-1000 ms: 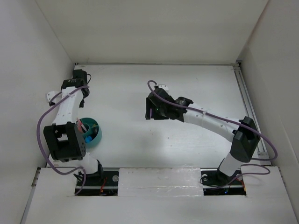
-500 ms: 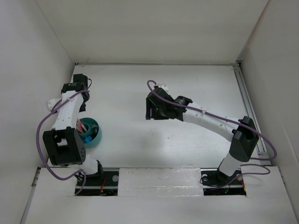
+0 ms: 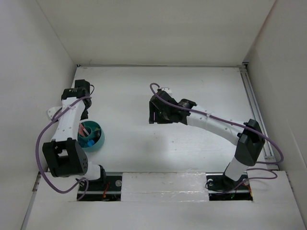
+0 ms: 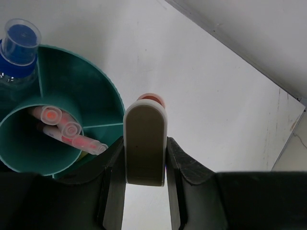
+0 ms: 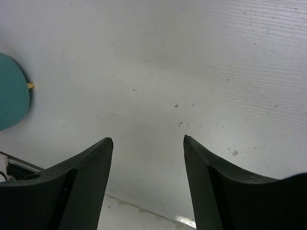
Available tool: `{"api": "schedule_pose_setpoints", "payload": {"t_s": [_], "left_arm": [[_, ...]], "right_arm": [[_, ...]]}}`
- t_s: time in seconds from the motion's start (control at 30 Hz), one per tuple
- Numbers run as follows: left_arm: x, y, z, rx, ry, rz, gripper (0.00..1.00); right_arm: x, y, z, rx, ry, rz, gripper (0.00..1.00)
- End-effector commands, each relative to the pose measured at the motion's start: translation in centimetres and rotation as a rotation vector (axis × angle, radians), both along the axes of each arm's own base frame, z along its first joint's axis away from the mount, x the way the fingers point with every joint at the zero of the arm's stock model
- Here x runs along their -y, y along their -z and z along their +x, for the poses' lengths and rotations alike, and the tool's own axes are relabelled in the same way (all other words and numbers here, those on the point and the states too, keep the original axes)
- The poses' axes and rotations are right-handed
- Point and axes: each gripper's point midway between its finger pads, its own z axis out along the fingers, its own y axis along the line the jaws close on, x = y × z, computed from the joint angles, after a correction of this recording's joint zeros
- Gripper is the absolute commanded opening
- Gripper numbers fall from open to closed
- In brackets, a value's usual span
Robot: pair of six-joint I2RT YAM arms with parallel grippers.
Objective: Sort the stationery into containers
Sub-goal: Place the stapler in the storage box.
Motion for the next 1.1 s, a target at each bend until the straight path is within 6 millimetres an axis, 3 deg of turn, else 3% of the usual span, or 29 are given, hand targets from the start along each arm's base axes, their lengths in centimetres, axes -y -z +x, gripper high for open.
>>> {"api": "schedule_pose_setpoints", "payload": {"t_s": [0.0,0.3,0.53,1.07], "left_arm": [[-1.1,-1.0,-0.8,0.142,-0.223,0.022,0.0],[-0.9,0.6,-1.0,0.124,-0.251,0.0,0.0],[-0.8,0.9,-2.1,0.126,-0.272,-0.001,0.0],[-0.4,2.0,-2.7,0.101,-0.279,-0.029,0.0]], "right_arm": [[-0.8,-1.6,0.6,0.039,0.009,0.031,0.66],[-0.7,-1.3,0.3,0.033,0.003,0.034,0.65],[-0.7,-0.6,0.4,0.034,-0.012,0.015,0.65],[-0.5,0.1,0.1,0.029,-0.032,0.001,0.64]]}}
